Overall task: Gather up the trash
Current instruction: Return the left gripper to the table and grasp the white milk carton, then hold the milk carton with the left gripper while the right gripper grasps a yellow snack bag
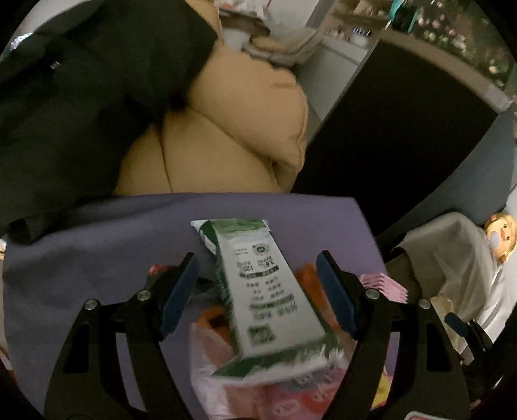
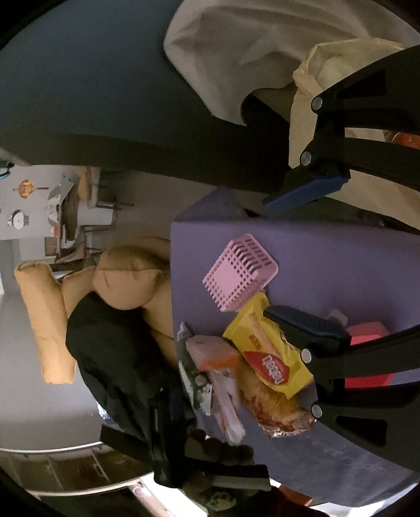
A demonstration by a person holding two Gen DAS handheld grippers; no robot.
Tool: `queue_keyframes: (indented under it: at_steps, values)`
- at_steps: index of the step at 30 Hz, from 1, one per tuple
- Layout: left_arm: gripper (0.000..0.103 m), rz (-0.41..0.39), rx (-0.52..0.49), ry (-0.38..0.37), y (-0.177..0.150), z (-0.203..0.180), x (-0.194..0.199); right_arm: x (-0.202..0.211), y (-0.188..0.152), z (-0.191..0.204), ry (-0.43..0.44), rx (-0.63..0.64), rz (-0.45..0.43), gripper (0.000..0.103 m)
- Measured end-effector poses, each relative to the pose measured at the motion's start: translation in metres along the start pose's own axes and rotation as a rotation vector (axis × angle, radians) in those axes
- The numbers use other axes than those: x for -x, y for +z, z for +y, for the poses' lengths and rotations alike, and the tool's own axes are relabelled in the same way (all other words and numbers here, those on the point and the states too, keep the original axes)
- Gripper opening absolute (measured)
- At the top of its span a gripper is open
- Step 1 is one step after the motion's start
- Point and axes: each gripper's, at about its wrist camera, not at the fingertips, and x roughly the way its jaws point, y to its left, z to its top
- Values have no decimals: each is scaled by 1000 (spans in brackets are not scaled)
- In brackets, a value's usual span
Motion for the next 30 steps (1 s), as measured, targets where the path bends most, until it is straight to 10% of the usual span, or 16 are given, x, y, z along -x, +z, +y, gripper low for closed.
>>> queue_keyframes:
  at_steps: [9,20,30]
  values:
    - [64,156,-13,73,-7,-5,-40,-16,-15,-2,33,14,57,58]
    - [58,-59,15,-48,-62,-5,64,1,-11,19,60,49,14,58]
    - [58,-126,94,-4,-163,1,125,-42,-1,56,168,-45,98,58]
